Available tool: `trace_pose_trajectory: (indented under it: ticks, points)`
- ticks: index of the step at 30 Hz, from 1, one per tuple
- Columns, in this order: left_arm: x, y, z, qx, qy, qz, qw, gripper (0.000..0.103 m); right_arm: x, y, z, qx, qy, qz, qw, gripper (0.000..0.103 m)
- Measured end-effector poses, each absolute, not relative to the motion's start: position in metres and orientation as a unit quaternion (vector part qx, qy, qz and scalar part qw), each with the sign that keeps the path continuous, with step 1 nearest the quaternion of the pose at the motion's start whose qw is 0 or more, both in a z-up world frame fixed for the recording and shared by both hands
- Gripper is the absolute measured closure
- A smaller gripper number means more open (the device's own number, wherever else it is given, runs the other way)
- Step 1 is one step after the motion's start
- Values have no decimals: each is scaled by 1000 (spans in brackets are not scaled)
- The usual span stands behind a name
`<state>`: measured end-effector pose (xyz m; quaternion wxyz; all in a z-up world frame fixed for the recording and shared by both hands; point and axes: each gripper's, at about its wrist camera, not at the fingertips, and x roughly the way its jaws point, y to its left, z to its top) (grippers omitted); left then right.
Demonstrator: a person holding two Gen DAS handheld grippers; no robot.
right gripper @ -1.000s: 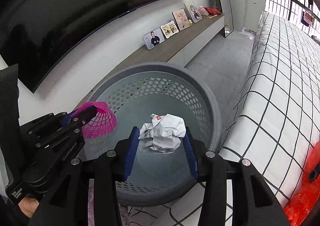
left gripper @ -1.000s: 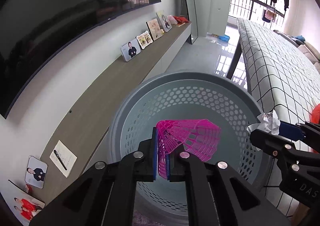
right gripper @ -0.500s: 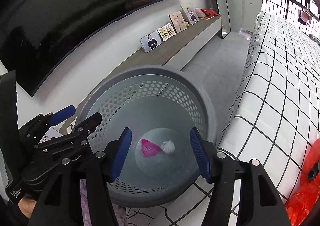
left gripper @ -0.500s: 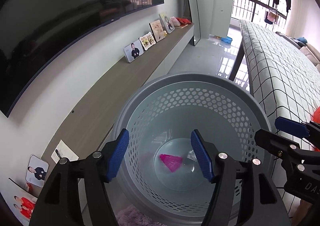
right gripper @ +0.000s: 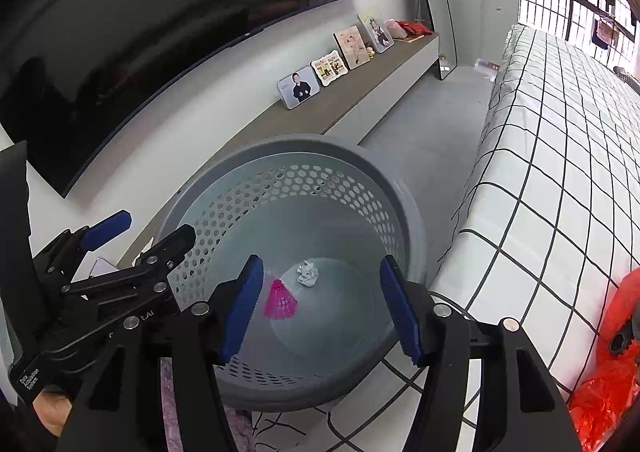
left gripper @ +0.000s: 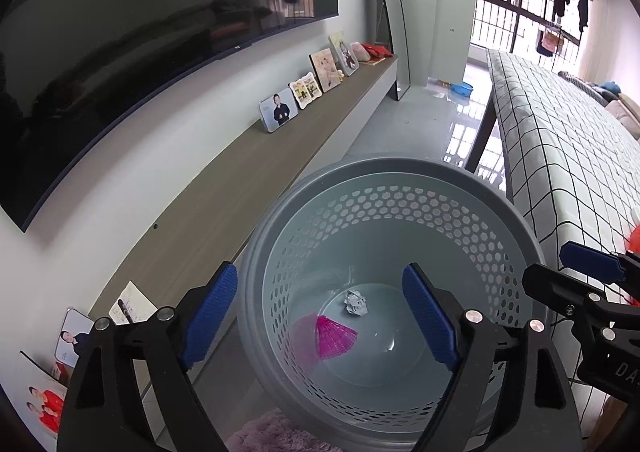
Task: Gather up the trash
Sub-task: 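Withdraw both tools from the basket back toward the bed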
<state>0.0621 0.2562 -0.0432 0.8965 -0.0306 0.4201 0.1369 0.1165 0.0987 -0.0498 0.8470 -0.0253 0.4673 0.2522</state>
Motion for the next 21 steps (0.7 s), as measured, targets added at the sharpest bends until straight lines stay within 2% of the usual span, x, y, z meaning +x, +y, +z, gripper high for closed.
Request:
trace_pose_trajectory:
  ticks: [2,8,21]
  points:
    - [61,257,-41,-31,419,140,897,14,116,97,-49,-23,466,252,848,43]
    - [56,258,-34,-30,412,147,899,7,109,93,-46,-22,462,249,851,42]
    - [41,246,-15,-35,396,135,907,6,83,65,-33,-7,450,228,863,39]
